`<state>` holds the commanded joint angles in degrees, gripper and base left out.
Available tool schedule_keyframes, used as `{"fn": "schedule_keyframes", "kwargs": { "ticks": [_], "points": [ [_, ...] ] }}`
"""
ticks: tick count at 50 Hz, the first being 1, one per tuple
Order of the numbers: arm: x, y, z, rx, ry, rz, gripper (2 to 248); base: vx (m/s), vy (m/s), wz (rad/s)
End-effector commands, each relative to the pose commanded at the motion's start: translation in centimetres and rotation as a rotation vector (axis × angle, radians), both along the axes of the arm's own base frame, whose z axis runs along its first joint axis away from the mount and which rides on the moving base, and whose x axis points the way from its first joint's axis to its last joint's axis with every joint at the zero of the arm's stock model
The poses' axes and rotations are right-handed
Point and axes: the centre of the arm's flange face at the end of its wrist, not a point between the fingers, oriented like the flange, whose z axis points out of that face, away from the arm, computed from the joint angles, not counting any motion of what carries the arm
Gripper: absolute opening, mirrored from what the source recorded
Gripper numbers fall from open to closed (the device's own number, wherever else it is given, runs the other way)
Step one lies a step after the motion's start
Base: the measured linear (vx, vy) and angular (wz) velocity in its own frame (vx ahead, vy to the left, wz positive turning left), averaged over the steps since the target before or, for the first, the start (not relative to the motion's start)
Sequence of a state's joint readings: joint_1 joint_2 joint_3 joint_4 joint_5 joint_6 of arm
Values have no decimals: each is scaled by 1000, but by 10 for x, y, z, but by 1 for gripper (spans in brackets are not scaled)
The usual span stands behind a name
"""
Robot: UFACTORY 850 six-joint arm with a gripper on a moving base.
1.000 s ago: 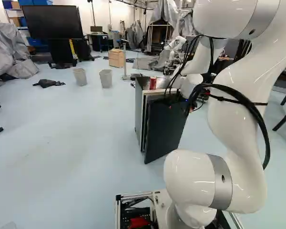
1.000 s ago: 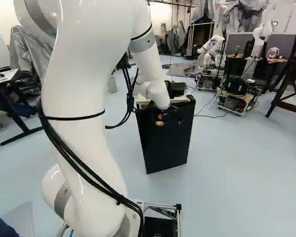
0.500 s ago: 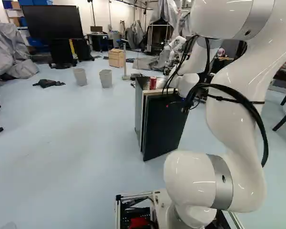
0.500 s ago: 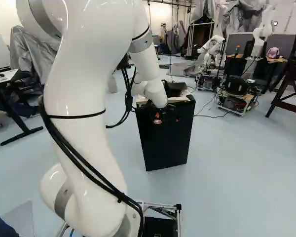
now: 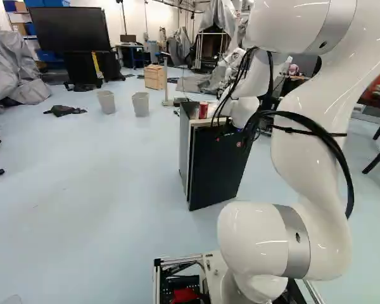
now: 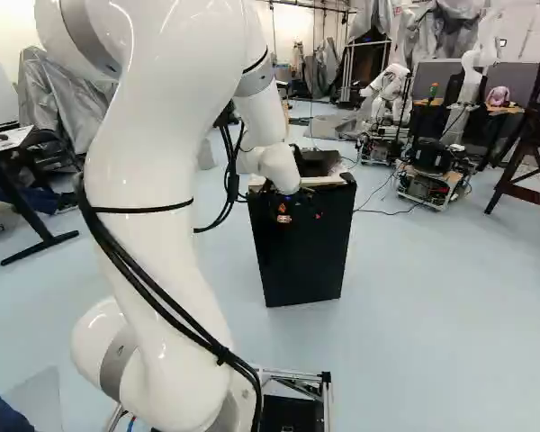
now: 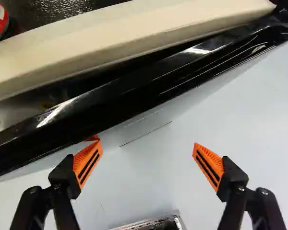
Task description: Grab a drink from the fridge
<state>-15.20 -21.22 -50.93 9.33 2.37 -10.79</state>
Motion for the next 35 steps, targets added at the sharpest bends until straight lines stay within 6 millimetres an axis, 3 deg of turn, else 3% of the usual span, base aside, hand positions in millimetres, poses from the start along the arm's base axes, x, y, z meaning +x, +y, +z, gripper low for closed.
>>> {"fn": "schedule_keyframes", "kwargs": {
  "ticks": [35],
  "points": [
    [19,22,-1,-2,-8,48,247,0,0,0]
  ]
}}
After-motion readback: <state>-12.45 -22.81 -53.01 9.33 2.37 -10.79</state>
